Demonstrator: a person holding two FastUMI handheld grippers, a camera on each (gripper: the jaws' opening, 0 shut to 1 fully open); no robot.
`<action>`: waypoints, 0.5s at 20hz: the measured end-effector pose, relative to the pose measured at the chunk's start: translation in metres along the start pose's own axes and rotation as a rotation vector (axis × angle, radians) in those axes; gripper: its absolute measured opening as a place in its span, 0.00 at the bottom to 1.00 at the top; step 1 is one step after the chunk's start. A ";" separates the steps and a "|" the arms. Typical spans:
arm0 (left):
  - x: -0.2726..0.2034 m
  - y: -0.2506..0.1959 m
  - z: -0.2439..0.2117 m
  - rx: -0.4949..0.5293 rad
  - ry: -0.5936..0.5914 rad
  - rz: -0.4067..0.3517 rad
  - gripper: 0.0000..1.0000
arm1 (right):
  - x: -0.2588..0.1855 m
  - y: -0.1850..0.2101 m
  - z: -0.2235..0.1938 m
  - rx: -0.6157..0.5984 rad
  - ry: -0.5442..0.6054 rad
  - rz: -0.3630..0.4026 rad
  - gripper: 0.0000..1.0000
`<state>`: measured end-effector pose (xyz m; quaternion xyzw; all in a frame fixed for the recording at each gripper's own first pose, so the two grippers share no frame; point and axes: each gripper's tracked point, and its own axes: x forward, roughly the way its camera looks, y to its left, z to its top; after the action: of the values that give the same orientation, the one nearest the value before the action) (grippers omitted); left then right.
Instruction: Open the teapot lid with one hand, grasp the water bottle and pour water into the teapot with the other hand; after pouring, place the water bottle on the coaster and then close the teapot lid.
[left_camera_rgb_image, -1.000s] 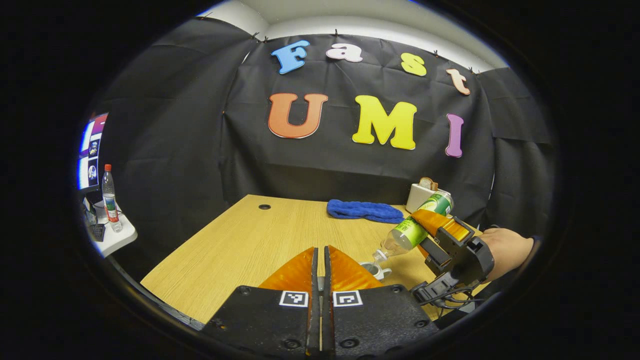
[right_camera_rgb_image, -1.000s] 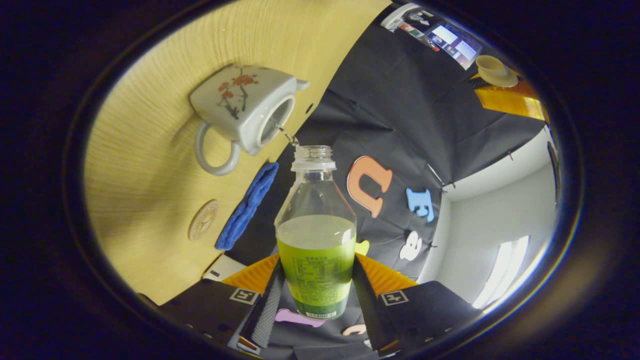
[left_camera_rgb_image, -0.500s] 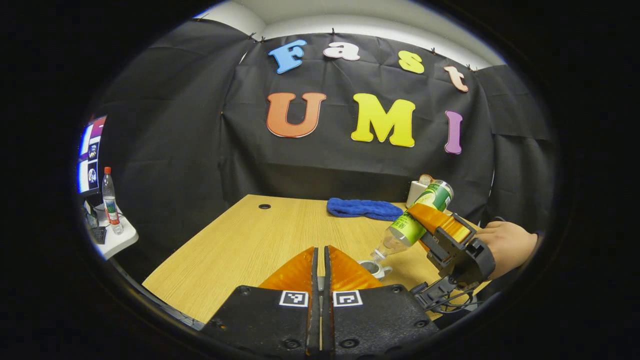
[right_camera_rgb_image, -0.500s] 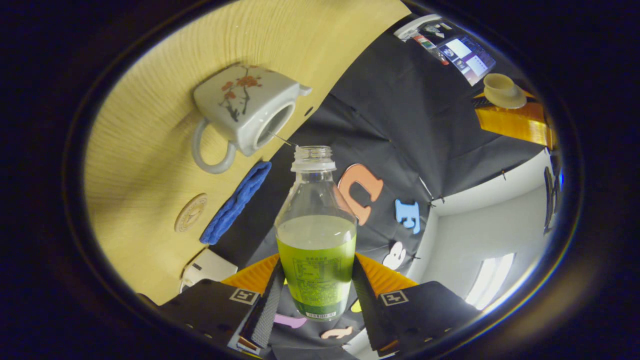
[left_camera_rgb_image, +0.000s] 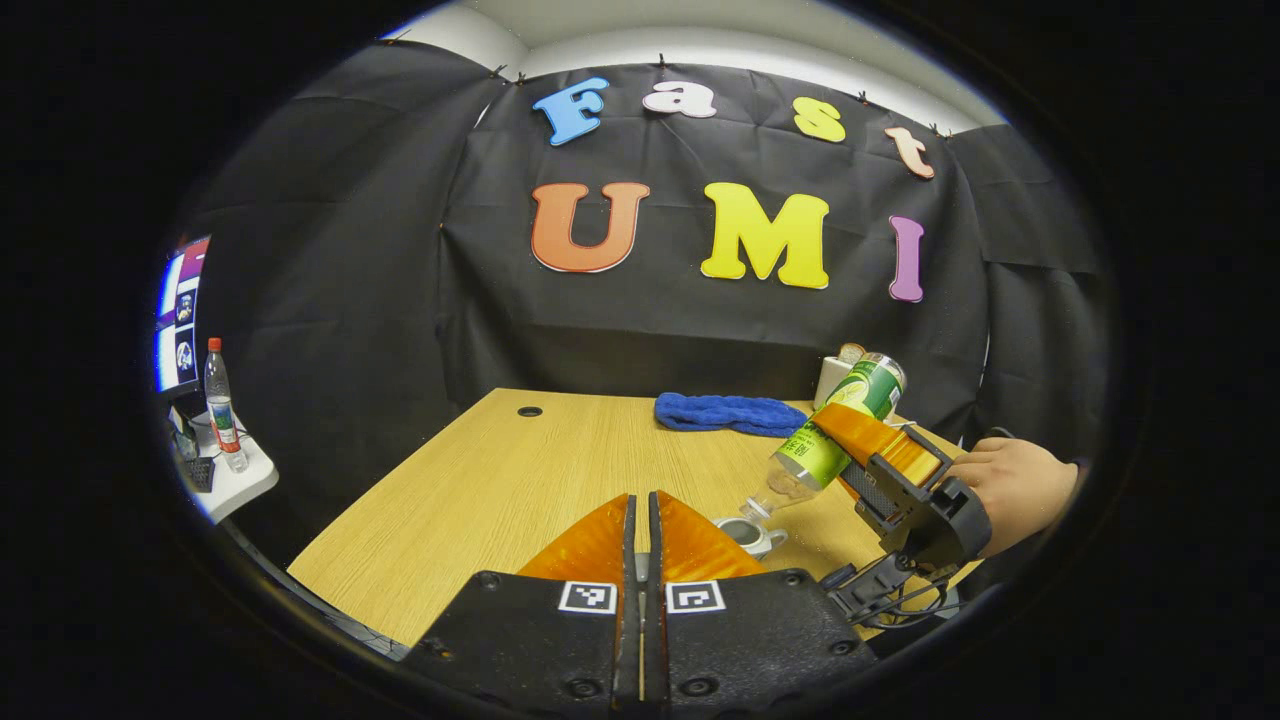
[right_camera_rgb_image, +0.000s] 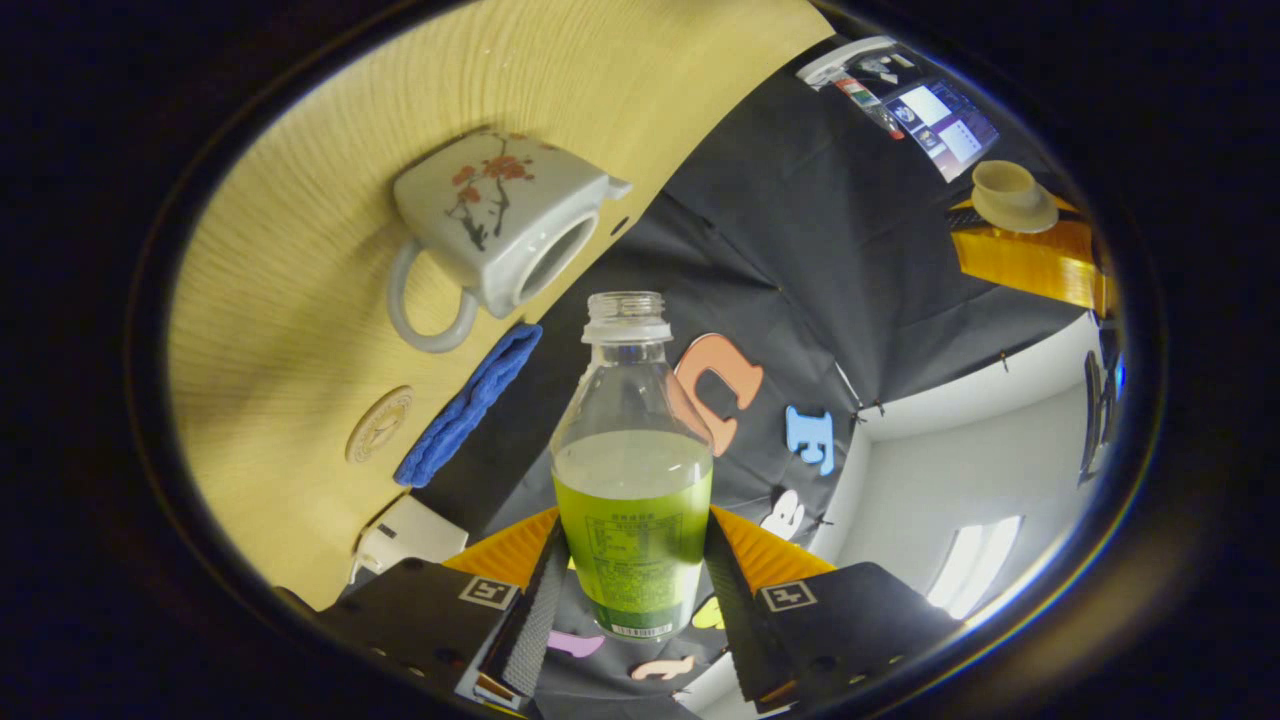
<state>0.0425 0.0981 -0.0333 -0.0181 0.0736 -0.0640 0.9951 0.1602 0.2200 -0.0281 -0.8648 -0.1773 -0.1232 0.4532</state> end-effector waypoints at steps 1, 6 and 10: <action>0.000 0.000 0.000 0.001 0.002 0.001 0.04 | -0.001 0.000 0.000 -0.002 0.002 -0.002 0.72; 0.001 0.005 -0.002 0.010 0.005 0.018 0.04 | 0.001 0.021 -0.001 0.250 0.017 0.047 0.75; 0.005 0.010 -0.004 0.000 0.012 0.035 0.04 | -0.005 0.053 -0.012 0.545 0.070 0.161 0.72</action>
<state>0.0478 0.1072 -0.0386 -0.0164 0.0797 -0.0465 0.9956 0.1776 0.1814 -0.0628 -0.7176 -0.1187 -0.0644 0.6832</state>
